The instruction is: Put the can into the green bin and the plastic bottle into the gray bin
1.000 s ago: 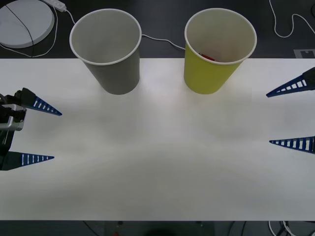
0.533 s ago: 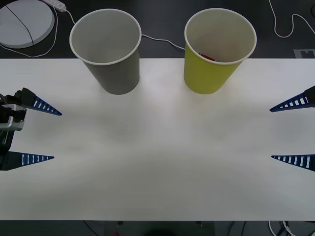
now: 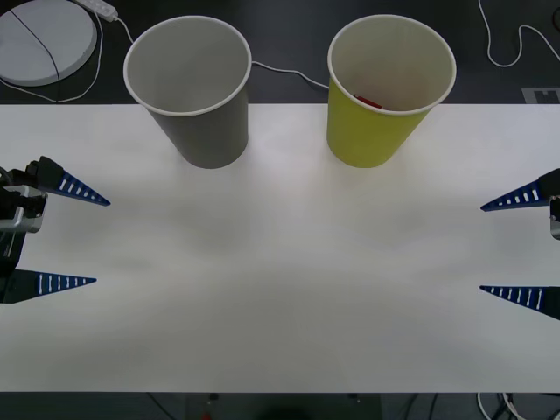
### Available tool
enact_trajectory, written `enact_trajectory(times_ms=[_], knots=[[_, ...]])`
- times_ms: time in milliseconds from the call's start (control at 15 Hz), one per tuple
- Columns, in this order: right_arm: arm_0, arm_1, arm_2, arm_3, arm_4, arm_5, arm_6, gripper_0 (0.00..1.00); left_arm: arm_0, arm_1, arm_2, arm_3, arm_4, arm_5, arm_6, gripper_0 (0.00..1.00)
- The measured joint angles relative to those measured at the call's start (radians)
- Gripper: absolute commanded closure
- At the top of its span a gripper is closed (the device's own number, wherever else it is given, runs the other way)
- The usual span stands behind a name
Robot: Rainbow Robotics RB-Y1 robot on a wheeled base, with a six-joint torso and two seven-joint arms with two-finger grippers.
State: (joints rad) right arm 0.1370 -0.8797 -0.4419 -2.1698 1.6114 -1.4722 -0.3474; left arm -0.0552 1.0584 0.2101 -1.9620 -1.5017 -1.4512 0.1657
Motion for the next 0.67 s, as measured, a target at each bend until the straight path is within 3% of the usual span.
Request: enact_trajectory(times_ms=[667], knots=[[-0.003,0.002,0.000,0.047,-0.003,-0.002,0.040,0.00,0.000,0.000,0.000,0.000,0.000,0.000,0.000,0.00]])
